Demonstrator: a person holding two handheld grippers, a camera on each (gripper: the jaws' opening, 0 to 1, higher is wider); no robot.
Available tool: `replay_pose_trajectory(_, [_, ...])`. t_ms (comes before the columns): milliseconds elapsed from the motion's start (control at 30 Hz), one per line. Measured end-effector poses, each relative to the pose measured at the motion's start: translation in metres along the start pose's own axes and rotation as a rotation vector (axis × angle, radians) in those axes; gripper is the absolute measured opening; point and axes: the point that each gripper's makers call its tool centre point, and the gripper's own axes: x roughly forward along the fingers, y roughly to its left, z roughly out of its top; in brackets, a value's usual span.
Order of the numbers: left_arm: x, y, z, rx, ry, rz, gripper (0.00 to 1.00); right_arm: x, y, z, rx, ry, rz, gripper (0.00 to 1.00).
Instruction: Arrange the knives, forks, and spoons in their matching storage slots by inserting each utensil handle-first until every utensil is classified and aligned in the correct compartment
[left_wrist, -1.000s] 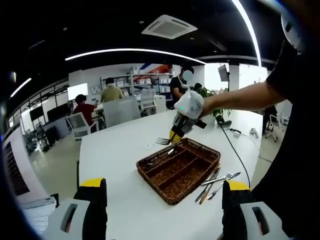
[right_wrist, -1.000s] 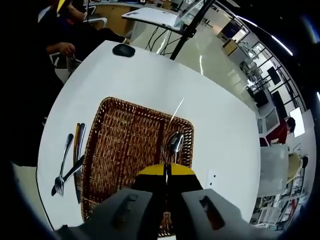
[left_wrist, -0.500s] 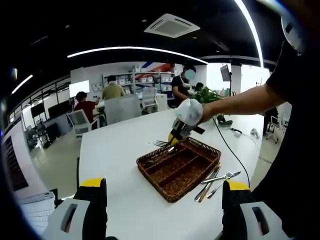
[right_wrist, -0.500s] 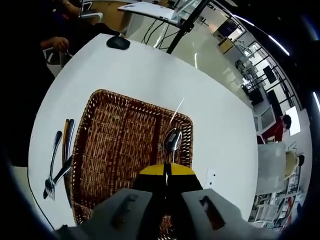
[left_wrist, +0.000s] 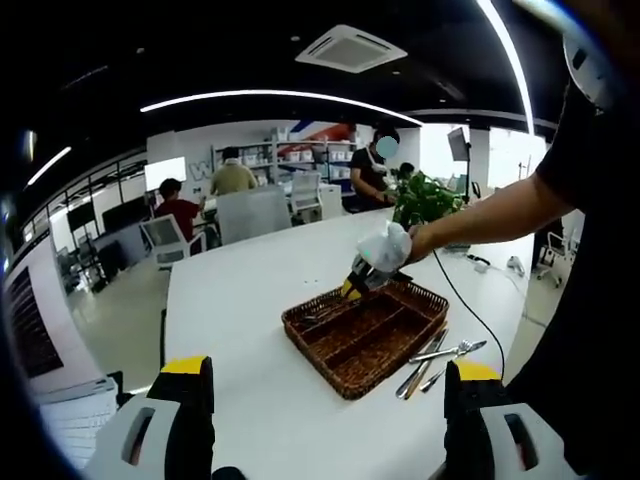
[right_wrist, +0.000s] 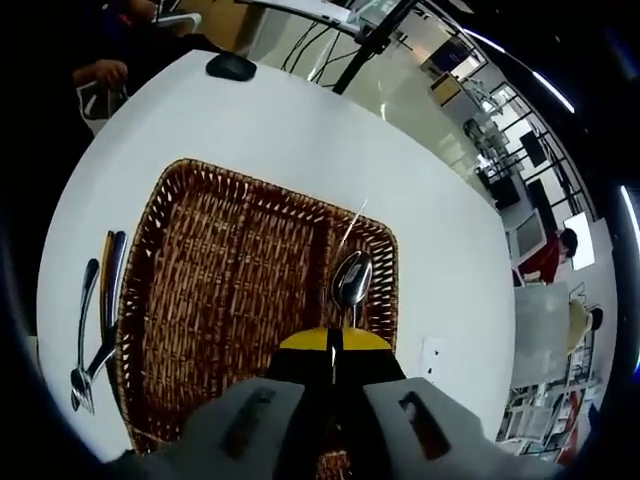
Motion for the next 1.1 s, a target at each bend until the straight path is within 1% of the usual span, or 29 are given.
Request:
replay_pose_trajectory(100, [-0.001,0.0,-0.002,-0.003,0.003,0.001,1.0,0.006,0.002,0.0,-0.002,0.004,-0.007,0.0])
replay_pose_trajectory(200, [-0.003,0.0,-0.003,-0.007,0.006,0.004,1.0,0.012,0.001,-0.002,-0.007,0.024,-0.036,0.0])
replay_pose_trajectory(367, [-0.005,0.002,-0.006,-0.007,0.014,0.009,1.0,0.018,0.004,-0.001,-0.014,0.028,-0.044,0.0])
replay_pose_trajectory(467, [-0.006,0.003,-0.006,-0.01,0.014,0.015,1.0,0.017,0.001,0.003,-0.017,0.026,-0.069,0.0])
replay_pose_trajectory(500, [-0.006,0.003,-0.006,-0.011,0.014,0.016,1.0,0.017,0.0,0.003,-0.022,0.032,-0.077,0.0])
replay_pose_trajectory(533, [-0.007,0.003,-0.007,-0.012,0.015,0.017,1.0,0.015,-0.001,0.002,-0.048,0.056,-0.085,0.0])
replay_pose_trajectory(567, [-0.007,0.004,-0.008,-0.011,0.016,0.017,1.0,0.013,-0.001,0.002,-0.061,0.063,-0.094,0.0])
replay_pose_trajectory(633, [-0.007,0.004,-0.009,-0.013,0.018,0.019,1.0,0.009,0.002,0.005,-0.047,0.075,-0.079,0.0])
replay_pose_trajectory(733, [-0.007,0.005,-0.01,-0.017,0.017,0.022,1.0,0.008,0.009,0.007,-0.06,0.094,-0.037,0.0])
replay_pose_trajectory(800, [-0.007,0.005,-0.011,-0.02,0.017,0.021,1.0,0.012,0.011,0.008,-0.065,0.096,-0.03,0.0])
replay_pose_trajectory(933, [-0.005,0.004,-0.009,-0.021,0.013,0.017,1.0,0.023,0.012,0.001,-0.079,0.136,-0.027,0.0])
replay_pose_trajectory(1000, [-0.004,0.004,-0.009,-0.021,0.012,0.015,1.0,0.026,0.01,-0.003,-0.068,0.151,-0.033,0.0])
replay_pose_trajectory(1033, [-0.004,0.003,-0.009,-0.023,0.011,0.015,1.0,0.029,0.011,-0.006,-0.063,0.169,-0.028,0.0])
replay_pose_trajectory(1100, [-0.004,0.004,-0.01,-0.024,0.014,0.016,1.0,0.029,0.011,-0.006,-0.048,0.185,-0.026,0.0])
